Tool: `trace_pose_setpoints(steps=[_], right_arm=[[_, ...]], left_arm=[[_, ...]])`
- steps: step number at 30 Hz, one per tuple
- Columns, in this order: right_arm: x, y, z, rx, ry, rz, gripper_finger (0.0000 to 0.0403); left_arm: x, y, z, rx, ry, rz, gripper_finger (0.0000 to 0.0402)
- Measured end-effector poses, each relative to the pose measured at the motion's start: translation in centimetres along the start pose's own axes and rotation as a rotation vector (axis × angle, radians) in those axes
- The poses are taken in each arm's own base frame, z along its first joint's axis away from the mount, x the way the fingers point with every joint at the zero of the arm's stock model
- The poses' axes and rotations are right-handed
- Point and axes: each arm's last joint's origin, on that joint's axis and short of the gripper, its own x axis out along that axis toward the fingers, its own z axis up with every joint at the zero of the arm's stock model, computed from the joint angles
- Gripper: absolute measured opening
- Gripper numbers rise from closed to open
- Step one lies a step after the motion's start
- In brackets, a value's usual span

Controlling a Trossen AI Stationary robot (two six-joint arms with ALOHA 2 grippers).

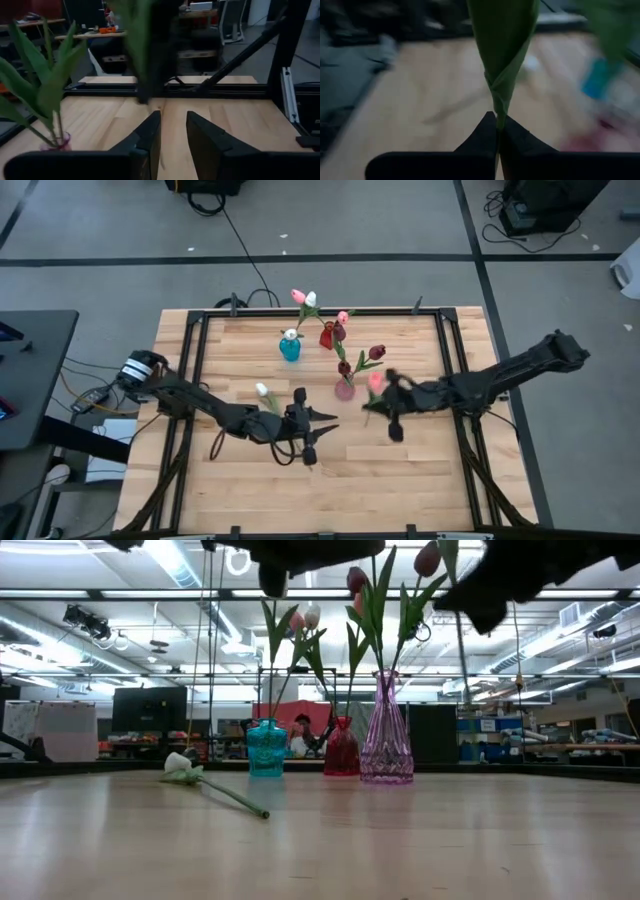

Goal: Sort flowers into vase by color
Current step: Put the pink flower into the red vase

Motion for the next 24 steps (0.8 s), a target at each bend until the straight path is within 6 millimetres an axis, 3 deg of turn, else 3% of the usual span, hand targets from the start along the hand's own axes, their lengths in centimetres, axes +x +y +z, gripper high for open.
trace_pose_setpoints(steps=[4,11,18,24], right_arm=[[-2.8,-2.0,-0.1,0.028,0.057,-0.164,0.0018],[-6.3,-4.7,1.4,-0.003,-0.068,-0.272,0.0015],[-6.5,-8.6,1.7,-0.043,-0.052,-0.409,0.0014],[-5.6,-13.3,2.6,-0.05,-0.13,-0.373,0.0014]], left_arm=[[-1.0,0.2,0.7,0.037,0.046,0.033,0.0095],[-2.6,0.9,1.2,0.112,0.152,0.035,0.0092],[-5.7,3.9,0.2,0.081,0.117,0.135,0.0092],[-8.7,6.4,-1.5,-0.004,-0.002,0.175,0.0092]])
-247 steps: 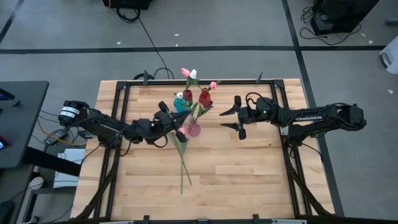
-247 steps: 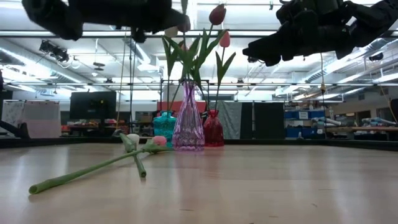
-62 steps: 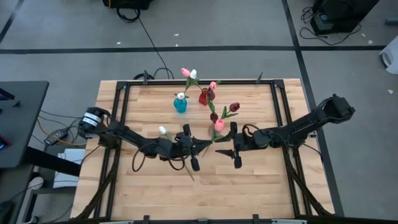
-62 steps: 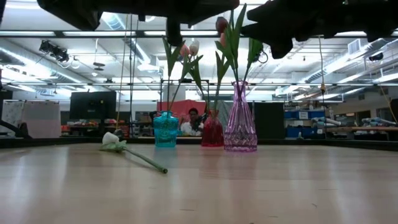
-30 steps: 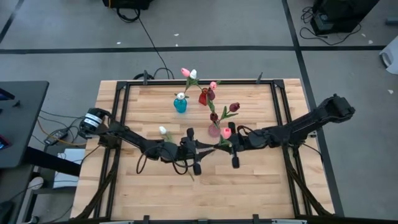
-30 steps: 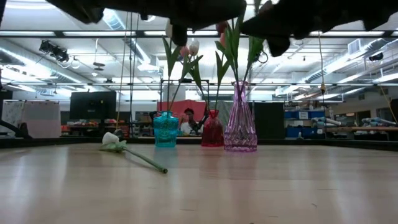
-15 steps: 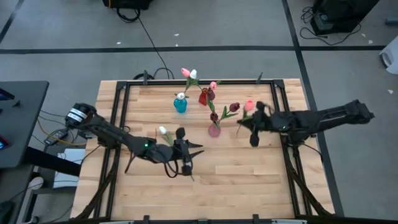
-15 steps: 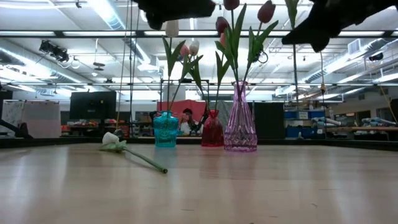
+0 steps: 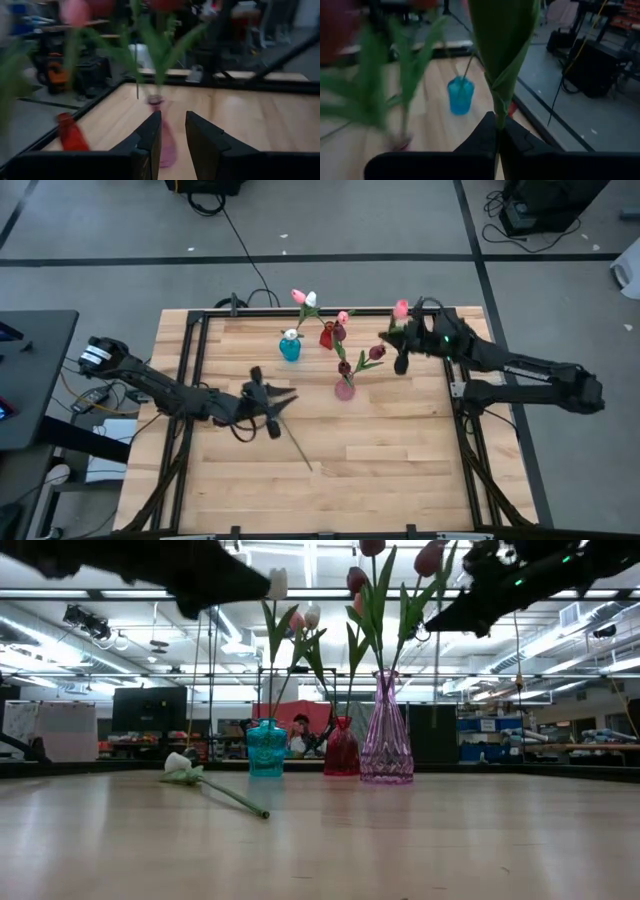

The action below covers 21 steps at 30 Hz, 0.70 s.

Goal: Sort flowers into vase by color
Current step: Put the pink flower into the red vase

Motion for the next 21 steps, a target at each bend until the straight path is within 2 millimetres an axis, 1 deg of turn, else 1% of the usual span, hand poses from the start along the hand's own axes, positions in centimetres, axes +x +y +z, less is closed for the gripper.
trace_pose_setpoints(steps=[4,7,11,15,21], right_arm=[[2.2,-2.8,-0.1,0.007,-0.076,0.034,0.0014],[3.9,-4.6,-0.5,0.031,-0.138,0.074,0.0014],[6.1,-6.8,0.0,0.077,-0.153,0.113,0.0014],[8.5,-8.3,1.2,0.084,-0.149,0.142,0.0014],[11.4,-9.6,3.0,0.099,-0.165,0.192,0.0014]], left_arm=[[-1.3,1.4,-1.4,-0.05,-0.052,0.032,0.0092],[-2.0,2.0,-2.2,-0.079,-0.065,0.046,0.0092],[-2.4,2.4,-2.7,-0.109,-0.067,0.068,0.0092],[-2.4,2.4,-2.7,-0.108,-0.065,0.07,0.0092],[-2.4,2.4,-2.7,-0.107,-0.064,0.07,0.0092]])
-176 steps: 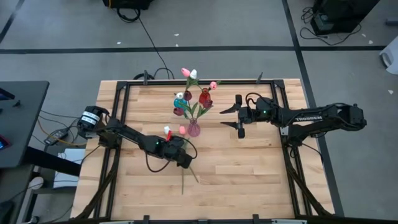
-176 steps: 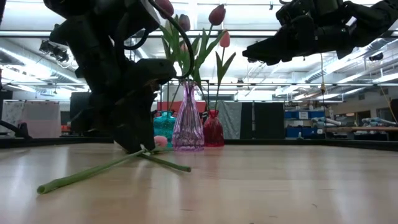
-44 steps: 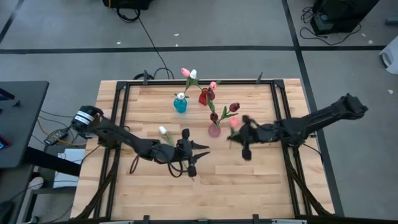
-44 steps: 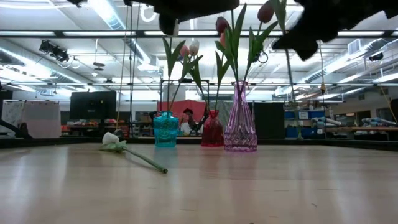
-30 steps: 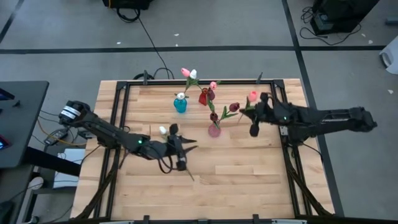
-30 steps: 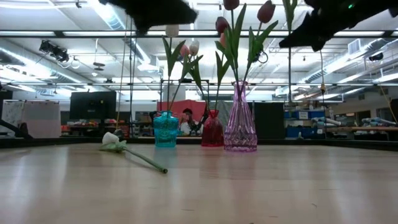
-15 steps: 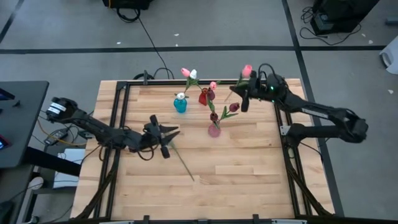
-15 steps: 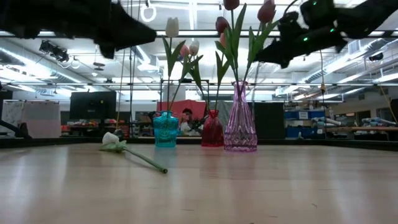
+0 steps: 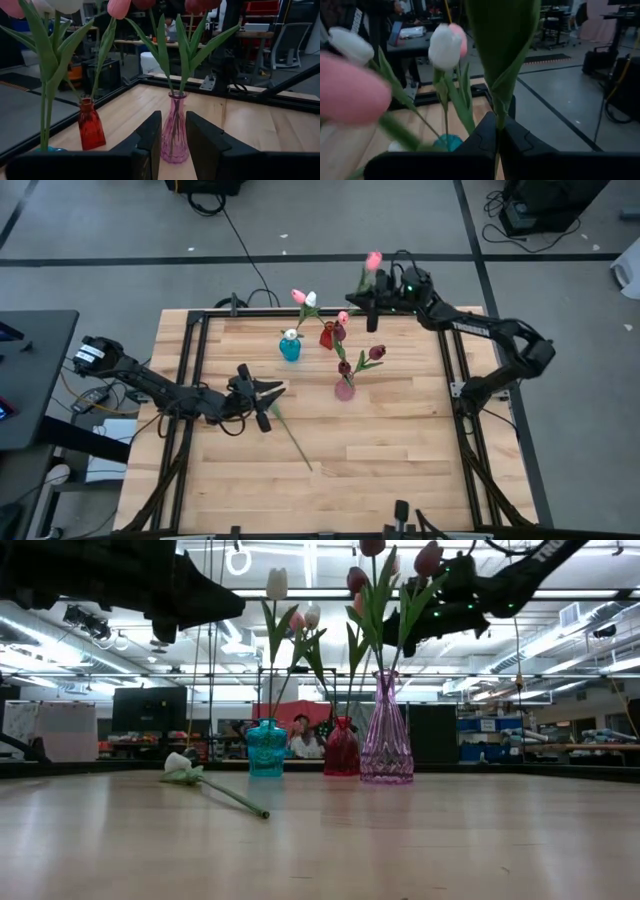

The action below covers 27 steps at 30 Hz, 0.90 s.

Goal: Sort flowers into vase by color
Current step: Put the pink flower into the red vase

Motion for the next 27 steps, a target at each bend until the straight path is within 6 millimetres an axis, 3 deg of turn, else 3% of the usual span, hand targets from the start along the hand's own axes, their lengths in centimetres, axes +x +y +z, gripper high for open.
trace_pose_setpoints(steps=[10,27], right_arm=[[2.1,-0.6,1.1,-0.007,-0.022,0.061,0.0016],[6.0,-1.9,-5.2,0.005,0.103,0.084,0.0021]], left_arm=[[0.0,0.0,0.0,-0.003,0.0,0.0,0.0092],[0.0,0.0,0.0,-0.055,-0.002,0.019,0.0092]])
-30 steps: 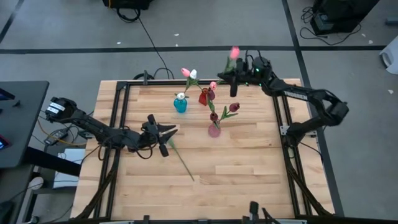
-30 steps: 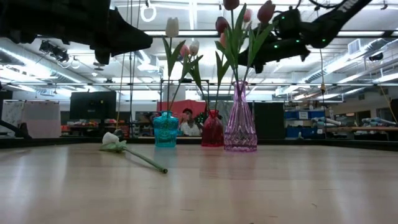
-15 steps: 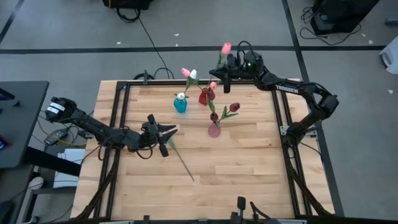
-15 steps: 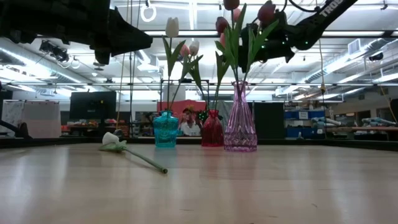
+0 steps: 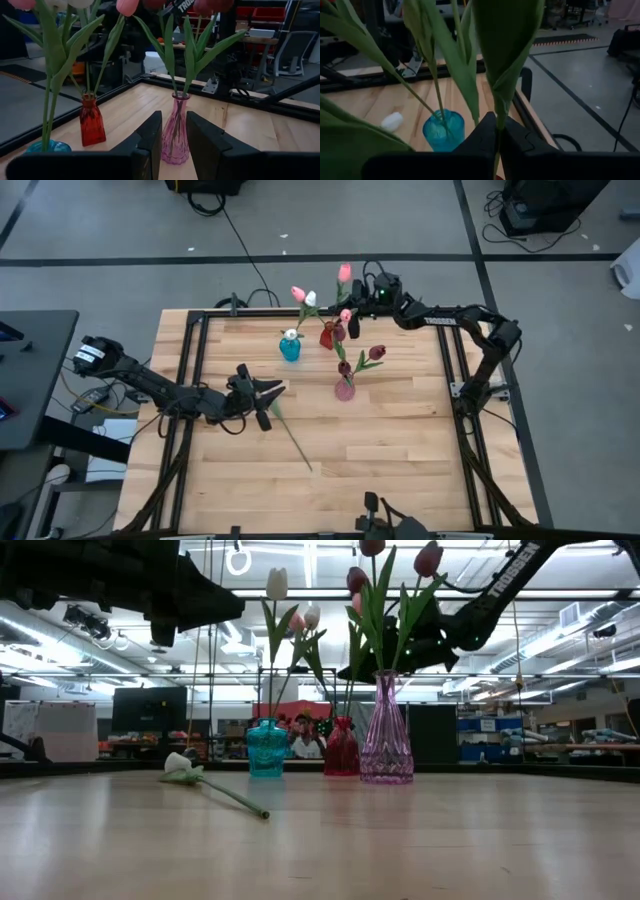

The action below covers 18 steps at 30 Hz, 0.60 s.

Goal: Sort flowers into vase by color
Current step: Put the pink flower into the red vase, then put the white flower into the blue vase

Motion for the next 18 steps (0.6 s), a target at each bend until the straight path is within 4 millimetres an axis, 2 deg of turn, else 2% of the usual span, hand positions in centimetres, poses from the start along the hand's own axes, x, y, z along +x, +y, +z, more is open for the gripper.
trace_pose_setpoints(steps=[4,11,18], right_arm=[[0.3,0.0,-0.6,-0.001,0.026,0.008,0.0055],[-1.2,0.7,1.0,-0.033,0.054,-0.016,0.0138],[-3.6,1.7,2.4,-0.066,0.162,-0.072,0.0168]], left_arm=[[0.0,0.0,0.0,-0.037,0.0,0.003,0.0092],[0.0,0.0,0.0,-0.047,0.003,0.004,0.0092],[0.0,0.0,-0.1,-0.069,0.006,0.004,0.0092]])
